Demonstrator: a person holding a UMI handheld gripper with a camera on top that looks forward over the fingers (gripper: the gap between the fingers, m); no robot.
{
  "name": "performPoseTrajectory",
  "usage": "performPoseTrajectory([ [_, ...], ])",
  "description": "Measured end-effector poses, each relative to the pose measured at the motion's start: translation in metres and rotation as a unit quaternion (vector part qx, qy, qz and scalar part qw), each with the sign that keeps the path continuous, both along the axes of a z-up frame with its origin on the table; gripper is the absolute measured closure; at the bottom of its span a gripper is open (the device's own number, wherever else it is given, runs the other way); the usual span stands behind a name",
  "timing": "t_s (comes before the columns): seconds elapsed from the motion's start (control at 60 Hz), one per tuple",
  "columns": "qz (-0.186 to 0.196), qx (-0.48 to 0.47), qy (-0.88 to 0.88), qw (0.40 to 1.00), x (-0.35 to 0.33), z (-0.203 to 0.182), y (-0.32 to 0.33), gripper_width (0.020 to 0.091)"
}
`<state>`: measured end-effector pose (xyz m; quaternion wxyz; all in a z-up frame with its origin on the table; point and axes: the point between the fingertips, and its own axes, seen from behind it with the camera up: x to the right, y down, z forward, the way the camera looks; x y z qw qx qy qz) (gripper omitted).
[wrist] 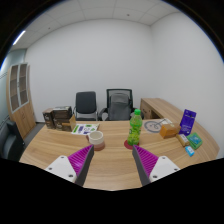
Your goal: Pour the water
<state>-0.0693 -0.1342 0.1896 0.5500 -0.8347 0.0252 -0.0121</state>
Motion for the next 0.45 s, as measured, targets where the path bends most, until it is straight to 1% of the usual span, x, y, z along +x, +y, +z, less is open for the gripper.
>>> performPoseTrajectory([
  [0.083,-0.015,0.004,0.006,1.000,-0.003,0.013,-0.012,0.0318],
  [0.233,-0.026,0.004,0.004,1.000,-0.009,0.024,-0.025,0.0319],
  [0.45,-0.025,-0.012,-0.001,1.000,-0.016,0.022,-0.035,0.0317],
])
